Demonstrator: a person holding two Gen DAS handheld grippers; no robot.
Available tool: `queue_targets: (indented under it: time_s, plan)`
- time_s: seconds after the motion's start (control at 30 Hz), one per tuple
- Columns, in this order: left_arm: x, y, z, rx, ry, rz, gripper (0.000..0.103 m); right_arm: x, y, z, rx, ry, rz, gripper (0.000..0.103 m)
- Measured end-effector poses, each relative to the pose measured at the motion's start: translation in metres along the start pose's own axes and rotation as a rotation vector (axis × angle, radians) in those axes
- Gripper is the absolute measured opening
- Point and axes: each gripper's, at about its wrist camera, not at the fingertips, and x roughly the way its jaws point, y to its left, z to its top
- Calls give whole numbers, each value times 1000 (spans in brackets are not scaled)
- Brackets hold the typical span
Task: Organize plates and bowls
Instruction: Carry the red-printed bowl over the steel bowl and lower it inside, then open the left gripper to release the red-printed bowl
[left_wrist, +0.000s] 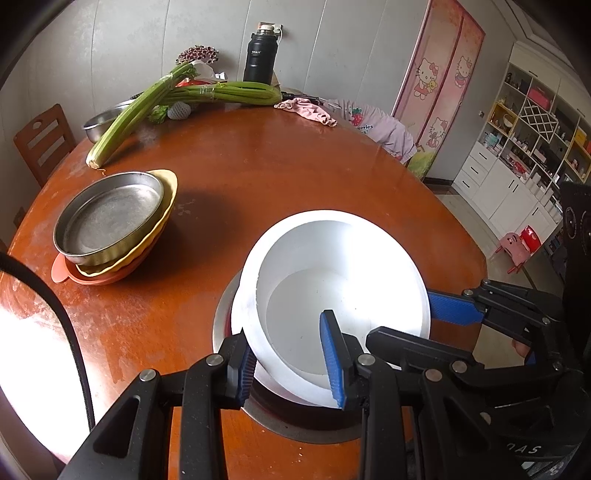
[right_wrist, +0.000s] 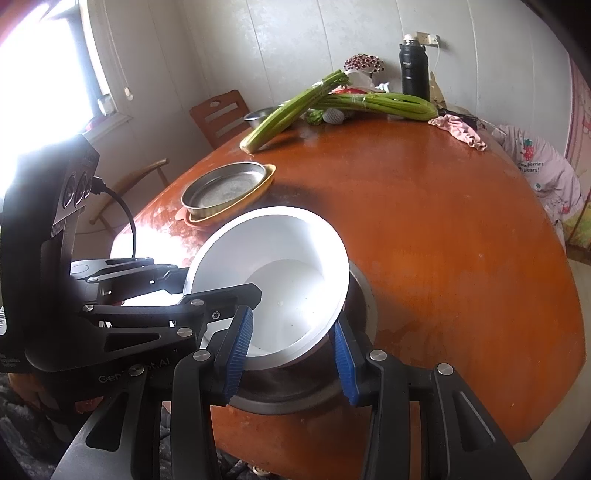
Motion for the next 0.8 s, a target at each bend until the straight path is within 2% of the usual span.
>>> queue_targets:
  time_s: [0.8]
  plan:
    - [-1,6,0,-6,-10,-17,33,2,5,2,-15,0,-10,45]
